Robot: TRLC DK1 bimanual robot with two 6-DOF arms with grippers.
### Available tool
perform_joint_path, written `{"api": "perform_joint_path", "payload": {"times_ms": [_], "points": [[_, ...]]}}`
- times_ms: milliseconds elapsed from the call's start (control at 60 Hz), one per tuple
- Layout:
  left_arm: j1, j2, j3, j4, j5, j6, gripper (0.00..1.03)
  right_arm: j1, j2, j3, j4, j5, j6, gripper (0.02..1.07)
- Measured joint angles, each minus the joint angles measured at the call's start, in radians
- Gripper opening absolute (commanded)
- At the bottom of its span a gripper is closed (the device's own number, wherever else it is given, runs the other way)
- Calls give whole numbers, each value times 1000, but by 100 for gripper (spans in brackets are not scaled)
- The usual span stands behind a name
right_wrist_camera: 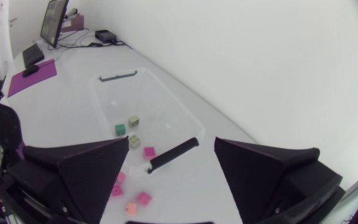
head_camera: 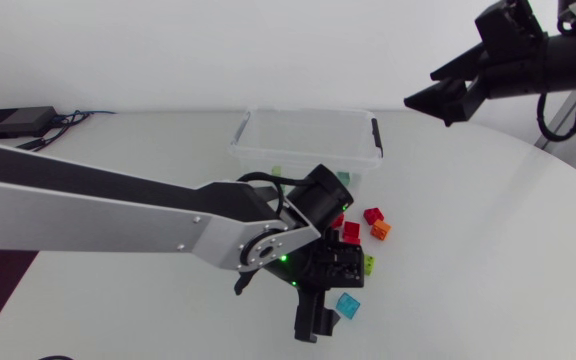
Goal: Pick up the duplo bricks and place them in the container
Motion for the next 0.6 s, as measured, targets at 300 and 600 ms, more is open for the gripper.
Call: {"api": "perform_joint_path", "payload": {"times_ms": [300, 600], "points": [[-31, 117, 203, -248, 0, 111, 86, -93, -131, -317, 0, -56, -90, 103], [-32, 243, 388, -344, -30, 136, 91, -192, -214, -434, 0, -111, -154, 103]]}}
